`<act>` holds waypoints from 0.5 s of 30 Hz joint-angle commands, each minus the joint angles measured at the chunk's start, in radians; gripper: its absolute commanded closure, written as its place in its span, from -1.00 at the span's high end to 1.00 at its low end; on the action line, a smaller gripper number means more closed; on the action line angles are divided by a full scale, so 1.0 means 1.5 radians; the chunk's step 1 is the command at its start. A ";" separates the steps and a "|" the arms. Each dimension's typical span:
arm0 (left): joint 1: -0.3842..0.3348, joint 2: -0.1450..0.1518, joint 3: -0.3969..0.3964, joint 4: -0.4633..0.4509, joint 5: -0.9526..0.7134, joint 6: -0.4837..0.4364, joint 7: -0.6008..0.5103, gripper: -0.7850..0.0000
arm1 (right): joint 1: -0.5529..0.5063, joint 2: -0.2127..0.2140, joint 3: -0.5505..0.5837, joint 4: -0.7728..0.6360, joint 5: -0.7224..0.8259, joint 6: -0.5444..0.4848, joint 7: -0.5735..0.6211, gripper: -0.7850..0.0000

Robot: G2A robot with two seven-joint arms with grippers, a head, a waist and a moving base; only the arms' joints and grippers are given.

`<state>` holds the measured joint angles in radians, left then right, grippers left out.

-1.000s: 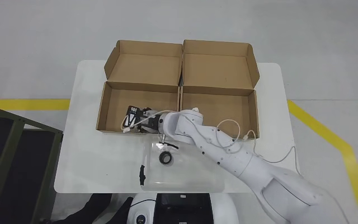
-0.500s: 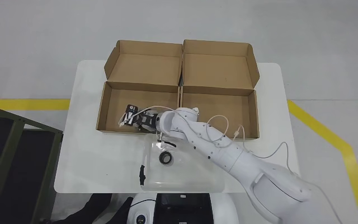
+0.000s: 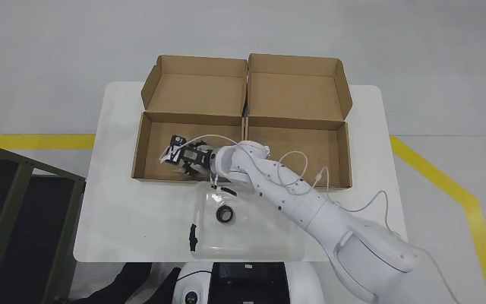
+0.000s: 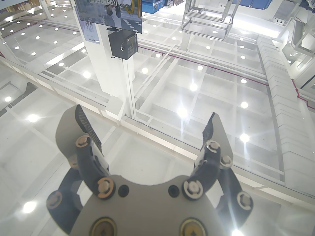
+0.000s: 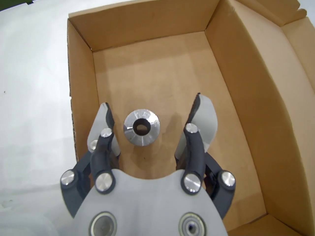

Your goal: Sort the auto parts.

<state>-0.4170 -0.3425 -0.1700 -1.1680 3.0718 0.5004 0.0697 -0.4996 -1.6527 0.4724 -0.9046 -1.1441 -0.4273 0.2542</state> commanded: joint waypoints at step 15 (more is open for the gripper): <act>0.000 0.000 0.000 0.000 0.000 0.000 0.000 1.00 | -0.142 0.077 0.134 -0.360 -0.058 -0.079 0.110 1.00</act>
<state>-0.4170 -0.3425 -0.1700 -1.1680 3.0718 0.5004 0.0697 -0.6874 -1.5462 0.6600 -1.3953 -1.2245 -0.5346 0.3936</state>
